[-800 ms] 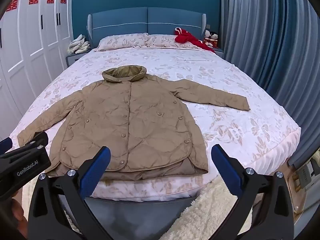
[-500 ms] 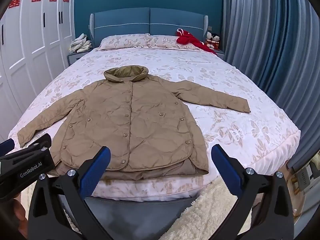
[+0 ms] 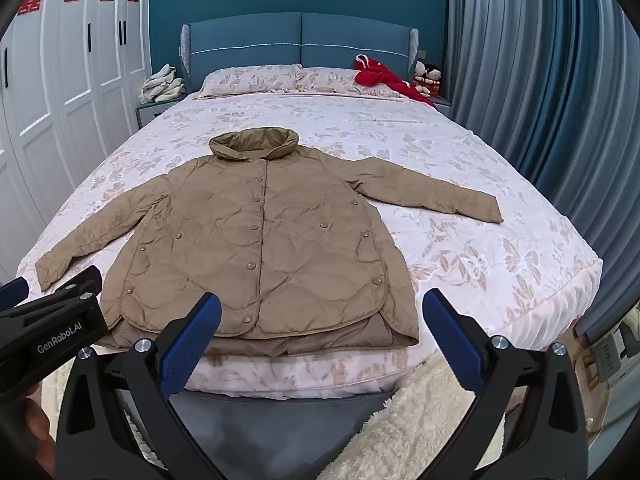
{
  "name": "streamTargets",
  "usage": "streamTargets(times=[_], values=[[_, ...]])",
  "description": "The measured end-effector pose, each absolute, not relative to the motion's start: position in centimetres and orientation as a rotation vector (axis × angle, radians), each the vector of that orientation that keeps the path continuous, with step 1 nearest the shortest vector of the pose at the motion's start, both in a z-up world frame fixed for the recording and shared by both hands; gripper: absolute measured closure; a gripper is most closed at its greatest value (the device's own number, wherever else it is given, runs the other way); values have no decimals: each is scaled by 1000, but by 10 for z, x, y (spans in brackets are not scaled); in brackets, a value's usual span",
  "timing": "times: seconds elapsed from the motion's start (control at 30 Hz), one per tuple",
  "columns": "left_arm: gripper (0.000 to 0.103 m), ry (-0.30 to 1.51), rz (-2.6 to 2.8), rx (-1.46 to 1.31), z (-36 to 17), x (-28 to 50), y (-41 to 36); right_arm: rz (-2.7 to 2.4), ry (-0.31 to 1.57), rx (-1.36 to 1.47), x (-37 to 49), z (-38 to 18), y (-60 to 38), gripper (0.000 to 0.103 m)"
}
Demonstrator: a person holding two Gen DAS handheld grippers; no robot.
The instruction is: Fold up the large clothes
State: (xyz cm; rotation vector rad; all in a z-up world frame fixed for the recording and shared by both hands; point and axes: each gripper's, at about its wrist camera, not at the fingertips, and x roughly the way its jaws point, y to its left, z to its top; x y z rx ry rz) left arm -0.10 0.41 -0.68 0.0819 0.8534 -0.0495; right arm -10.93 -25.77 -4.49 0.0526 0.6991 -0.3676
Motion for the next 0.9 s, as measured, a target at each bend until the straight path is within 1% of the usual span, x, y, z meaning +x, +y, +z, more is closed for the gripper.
streamTargets(times=[0.9], values=[[5,860,-29,90,-4,-7,9,-342,717,65,-110,-47,-250,5]])
